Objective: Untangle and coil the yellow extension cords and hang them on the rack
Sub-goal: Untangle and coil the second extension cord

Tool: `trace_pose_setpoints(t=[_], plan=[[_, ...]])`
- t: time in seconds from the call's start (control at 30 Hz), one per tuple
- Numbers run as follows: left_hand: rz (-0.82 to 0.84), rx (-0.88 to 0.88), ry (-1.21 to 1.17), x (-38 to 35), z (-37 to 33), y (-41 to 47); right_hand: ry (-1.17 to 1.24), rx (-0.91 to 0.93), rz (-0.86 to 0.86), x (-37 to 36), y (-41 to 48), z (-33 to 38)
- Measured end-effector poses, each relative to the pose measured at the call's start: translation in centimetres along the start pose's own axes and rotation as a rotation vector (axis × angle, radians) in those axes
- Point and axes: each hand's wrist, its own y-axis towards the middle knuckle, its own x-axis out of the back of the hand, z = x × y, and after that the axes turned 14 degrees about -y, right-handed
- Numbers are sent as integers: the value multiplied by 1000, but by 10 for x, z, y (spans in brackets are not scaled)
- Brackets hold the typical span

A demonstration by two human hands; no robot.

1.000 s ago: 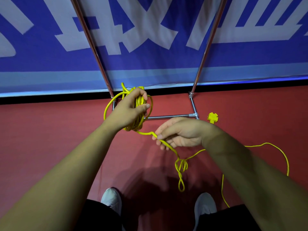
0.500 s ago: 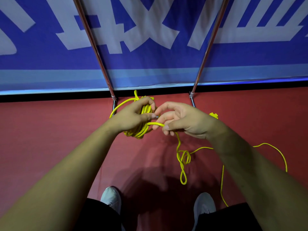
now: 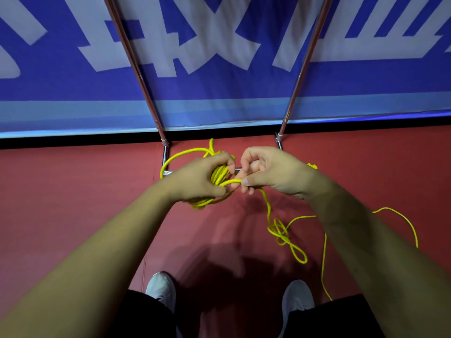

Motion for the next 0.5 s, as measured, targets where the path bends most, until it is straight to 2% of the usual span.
trace_pose_setpoints(t=[0.1, 0.23, 0.3, 0.37, 0.43, 0.5], plan=[[-143, -22, 10, -2, -6, 2, -49, -131, 9, 0, 1, -6], [-307, 5, -4, 10, 4, 4, -491, -197, 112, 11, -1, -20], [-345, 38, 16, 16, 10, 3, -549, -179, 123, 12, -3, -24], [-330, 73, 34, 17, 14, 2, -476, -145, 60, 12, -4, -20], [-283, 134, 7, 18, 19, 0, -378, -75, -82, 15, -4, -10], [-157, 158, -81, 16, 21, -1, -329, -4, -246, 20, -2, 0]])
